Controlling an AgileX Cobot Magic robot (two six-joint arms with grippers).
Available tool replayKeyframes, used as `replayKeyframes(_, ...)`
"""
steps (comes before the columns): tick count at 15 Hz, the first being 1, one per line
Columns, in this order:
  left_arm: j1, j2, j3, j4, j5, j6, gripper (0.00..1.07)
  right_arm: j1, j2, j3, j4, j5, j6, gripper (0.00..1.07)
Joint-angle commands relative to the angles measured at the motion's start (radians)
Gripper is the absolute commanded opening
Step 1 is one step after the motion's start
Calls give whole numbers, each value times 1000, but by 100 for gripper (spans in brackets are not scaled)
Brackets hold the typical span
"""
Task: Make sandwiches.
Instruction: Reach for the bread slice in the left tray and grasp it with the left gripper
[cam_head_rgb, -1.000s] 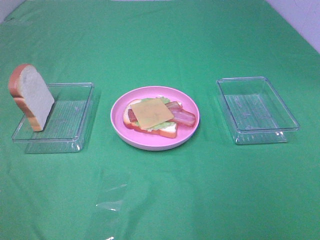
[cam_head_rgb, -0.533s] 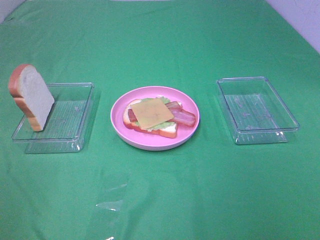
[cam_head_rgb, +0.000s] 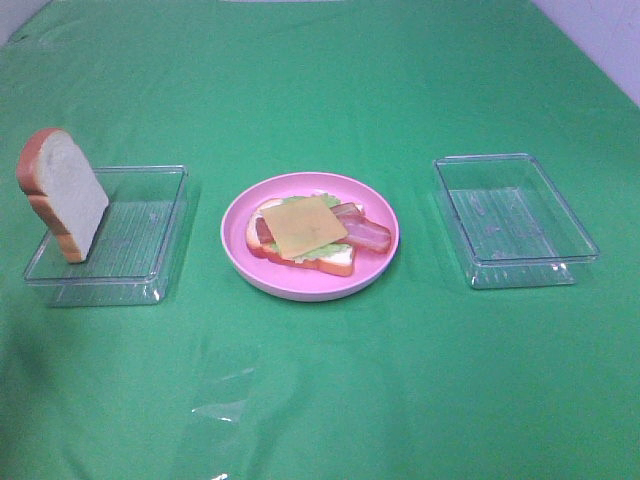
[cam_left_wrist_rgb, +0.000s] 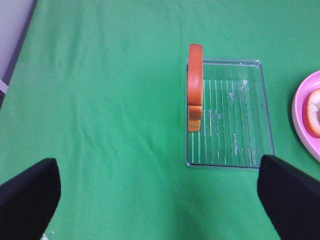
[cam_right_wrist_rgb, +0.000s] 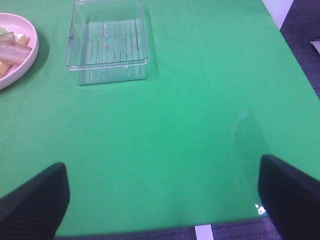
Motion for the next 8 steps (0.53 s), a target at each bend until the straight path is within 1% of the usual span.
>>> replayKeyframes(1,-7,211,-107,-63,15,35,100,-7,-31,4,3,-6,-8,98)
replayKeyframes(2,-7,258,-128,-80,15,44,100,-7,-31,4,3,-6,-8,98)
replayKeyframes(4,-7,423,-193,-134,7,91,100,-7,-31,4,3,-6,-8,98)
replayKeyframes(5,-7,497,-219,-138,-10,109,100,-7,-31,4,3,-6,-8,98)
replayKeyframes(7,-7,675,-273,-155,-74,109,100,-7,-31,4,3,-6,-8,98)
replayKeyframes(8,-7,721,-284,-180,-107,115,100,-7,-31,4,3,-6,-8,98)
